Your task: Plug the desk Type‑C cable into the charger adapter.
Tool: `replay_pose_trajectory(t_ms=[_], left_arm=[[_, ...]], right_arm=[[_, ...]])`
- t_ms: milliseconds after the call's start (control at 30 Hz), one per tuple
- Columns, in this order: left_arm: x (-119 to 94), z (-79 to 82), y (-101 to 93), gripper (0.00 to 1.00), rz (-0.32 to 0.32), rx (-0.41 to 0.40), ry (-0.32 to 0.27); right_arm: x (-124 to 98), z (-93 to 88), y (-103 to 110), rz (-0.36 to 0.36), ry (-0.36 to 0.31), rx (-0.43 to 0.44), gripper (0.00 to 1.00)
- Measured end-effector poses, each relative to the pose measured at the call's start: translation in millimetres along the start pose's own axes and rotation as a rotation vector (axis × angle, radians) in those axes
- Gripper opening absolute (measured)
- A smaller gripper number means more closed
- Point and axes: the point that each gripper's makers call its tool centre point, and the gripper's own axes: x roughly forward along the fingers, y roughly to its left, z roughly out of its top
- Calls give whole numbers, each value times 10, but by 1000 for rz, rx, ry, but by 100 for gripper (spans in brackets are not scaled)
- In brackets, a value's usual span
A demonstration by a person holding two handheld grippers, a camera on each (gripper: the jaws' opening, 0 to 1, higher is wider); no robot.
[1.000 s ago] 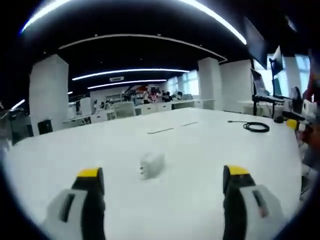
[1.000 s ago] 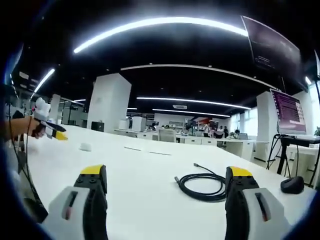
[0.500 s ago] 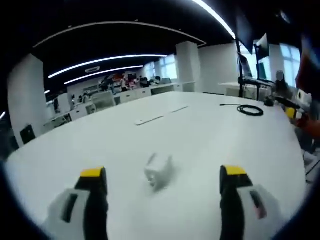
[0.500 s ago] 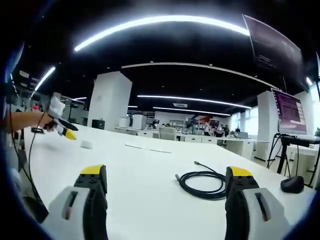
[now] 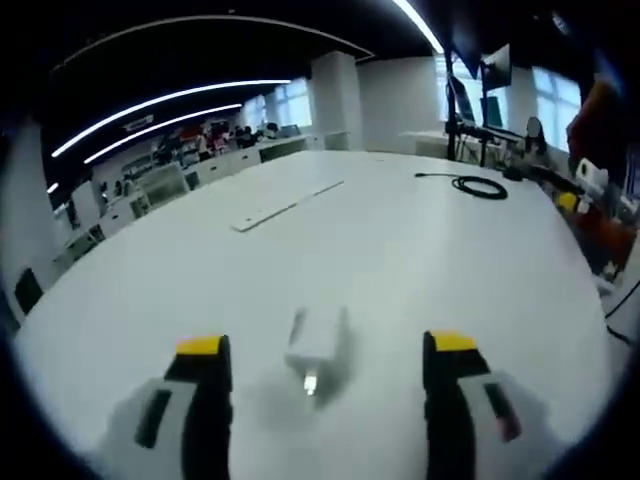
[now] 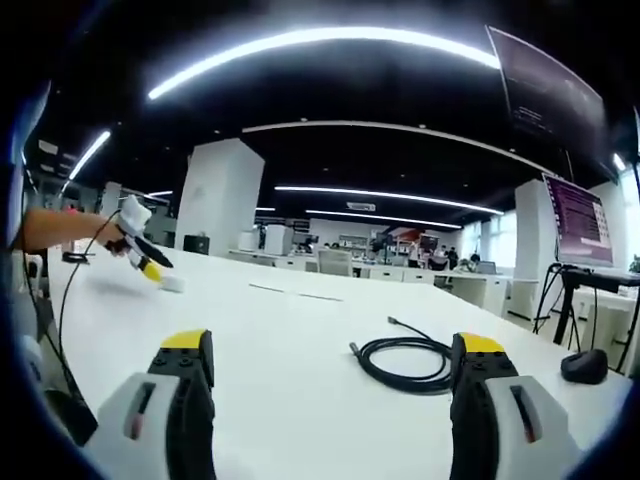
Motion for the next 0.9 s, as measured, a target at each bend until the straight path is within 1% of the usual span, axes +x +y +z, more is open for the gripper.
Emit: replay_pose_trajectory(t_ms=[67,167,233,467,533,767,900], left_arm=[[48,-32,-24,63,-22,-5,28],[106,-63,-47,56,-42,18,57],[123,-65,-29,51,-45,24,58],[145,-80,-23,41,-50,26,67],[181,-101,-6,38,-56,28,75],[237,-97,49,34,-51,29,81],[245,-82,75,30,-45,19,78]], right_arm=[[6,-21,-1,2,5,7,100],[17,-44,-1,4,10,9,100],[23,-57,2,7,11,11,100],[31,-78,8,9,16,15,100],[46,-75,27,15,14,16,100],[68,-118,16,13,25,20,100],[76,-115,10,12,24,17,100]])
